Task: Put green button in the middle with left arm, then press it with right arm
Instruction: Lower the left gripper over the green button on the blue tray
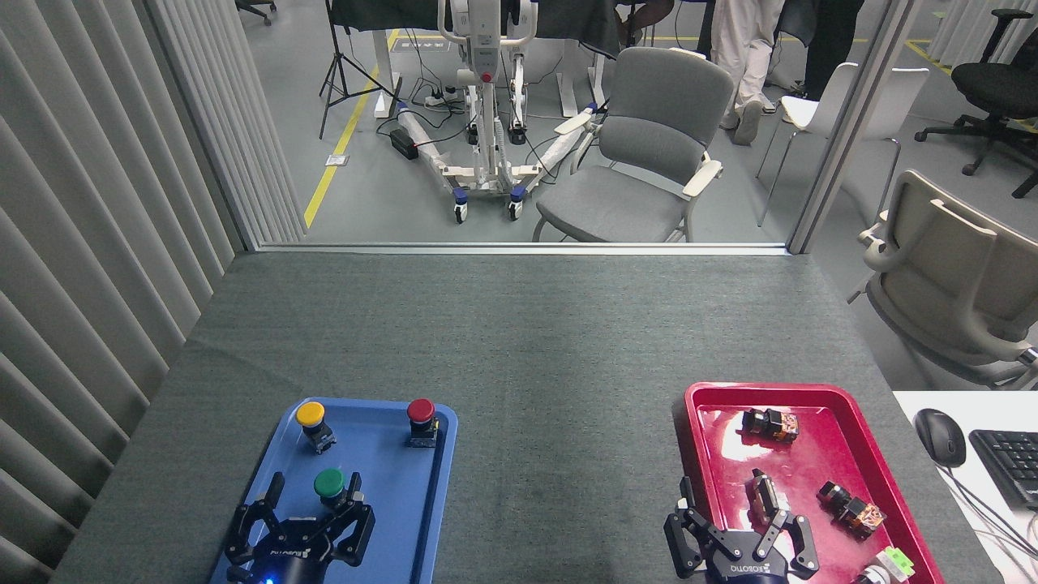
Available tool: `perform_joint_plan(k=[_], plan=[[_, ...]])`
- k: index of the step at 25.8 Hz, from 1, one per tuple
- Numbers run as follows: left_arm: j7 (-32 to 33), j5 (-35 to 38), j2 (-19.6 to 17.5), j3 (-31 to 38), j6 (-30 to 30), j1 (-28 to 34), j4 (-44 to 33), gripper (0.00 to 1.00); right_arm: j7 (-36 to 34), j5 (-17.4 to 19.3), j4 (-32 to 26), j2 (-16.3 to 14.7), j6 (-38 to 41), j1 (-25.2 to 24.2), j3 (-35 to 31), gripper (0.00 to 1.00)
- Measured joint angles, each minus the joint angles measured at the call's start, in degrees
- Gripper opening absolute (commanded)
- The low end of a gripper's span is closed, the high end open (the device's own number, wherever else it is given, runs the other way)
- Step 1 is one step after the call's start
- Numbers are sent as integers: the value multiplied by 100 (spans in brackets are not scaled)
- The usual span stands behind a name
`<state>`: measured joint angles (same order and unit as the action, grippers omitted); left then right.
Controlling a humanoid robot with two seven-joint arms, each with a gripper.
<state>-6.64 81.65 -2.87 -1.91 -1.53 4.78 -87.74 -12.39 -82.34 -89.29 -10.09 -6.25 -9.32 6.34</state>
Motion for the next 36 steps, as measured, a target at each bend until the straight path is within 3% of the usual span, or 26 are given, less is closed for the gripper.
perform_joint_plan(k=[5,14,19,25,36], plan=[[-81,-612,-8,29,81,-2,-194,100,6,-2,0,-1,0,0,-1,99],[-301,-713,-62,24,112,3,-309,100,25,-2,-4,-5,0,2,-1,99],[-304,-530,-159,12,129,3,-297,100,26,-2,-2,-2,0,5,-1,99],[-248,397,-56,27,104,13,-308,100,27,-1,-1,-8,0,7,-1,99],[-260,314,-51,151,54,17,-147,100,31,-1,-11,-18,0,2,-1,99]])
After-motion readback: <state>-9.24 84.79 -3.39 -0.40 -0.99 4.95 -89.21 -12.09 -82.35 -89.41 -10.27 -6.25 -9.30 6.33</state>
